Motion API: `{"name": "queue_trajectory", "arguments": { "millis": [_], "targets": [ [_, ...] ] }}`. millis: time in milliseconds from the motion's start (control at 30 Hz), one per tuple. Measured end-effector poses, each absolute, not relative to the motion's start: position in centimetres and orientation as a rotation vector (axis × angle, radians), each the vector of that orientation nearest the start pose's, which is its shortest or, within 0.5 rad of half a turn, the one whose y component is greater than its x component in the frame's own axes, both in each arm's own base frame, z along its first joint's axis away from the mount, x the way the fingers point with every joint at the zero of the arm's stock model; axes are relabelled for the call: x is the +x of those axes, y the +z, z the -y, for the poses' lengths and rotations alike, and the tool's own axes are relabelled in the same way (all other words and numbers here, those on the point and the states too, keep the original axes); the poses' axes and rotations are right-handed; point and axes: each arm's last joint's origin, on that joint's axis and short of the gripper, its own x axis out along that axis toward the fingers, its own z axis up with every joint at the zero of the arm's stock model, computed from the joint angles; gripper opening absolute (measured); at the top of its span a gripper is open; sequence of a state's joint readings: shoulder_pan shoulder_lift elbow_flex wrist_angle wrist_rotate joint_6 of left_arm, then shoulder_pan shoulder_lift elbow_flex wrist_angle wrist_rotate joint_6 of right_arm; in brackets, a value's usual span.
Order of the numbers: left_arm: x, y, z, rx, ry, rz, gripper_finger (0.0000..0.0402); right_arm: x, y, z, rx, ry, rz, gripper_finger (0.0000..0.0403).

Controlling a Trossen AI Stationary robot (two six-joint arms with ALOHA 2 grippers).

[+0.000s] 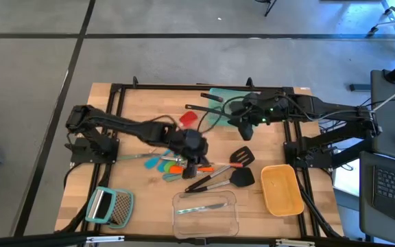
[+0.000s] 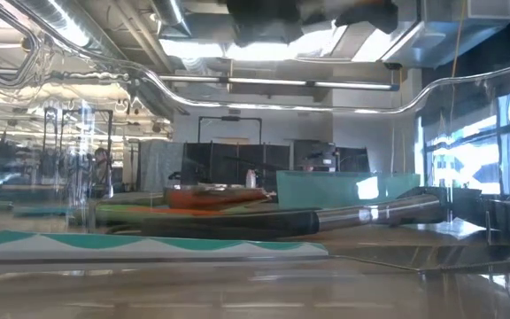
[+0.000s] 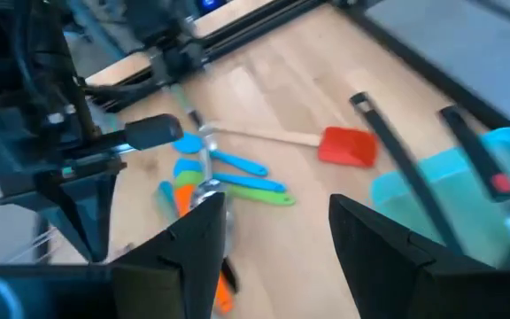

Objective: Pick & Place Kitchen Items
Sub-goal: Put the orange table knife into the transparent bin

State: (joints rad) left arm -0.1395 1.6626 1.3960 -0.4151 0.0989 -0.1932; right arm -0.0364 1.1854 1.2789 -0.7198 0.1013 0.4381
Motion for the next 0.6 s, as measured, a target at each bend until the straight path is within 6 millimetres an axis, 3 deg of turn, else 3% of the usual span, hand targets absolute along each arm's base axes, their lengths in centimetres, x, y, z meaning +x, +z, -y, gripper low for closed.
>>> {"name": "queue_trajectory", "arguments": {
  "millis": [300,600],
  "targets": [
    [36.1,28.4,12.3,-0.399,-0.041,-0.742,0.0003,23.6,37.2,-0.4,0.405,-0.046,-0.658,0.0203],
    [35.7,26.0,17.4,-0.585,0.035,-0.759,0.0003,23.4,37.1,-2.6,0.333,0.064,-0.695,0.0203]
  ]
}}
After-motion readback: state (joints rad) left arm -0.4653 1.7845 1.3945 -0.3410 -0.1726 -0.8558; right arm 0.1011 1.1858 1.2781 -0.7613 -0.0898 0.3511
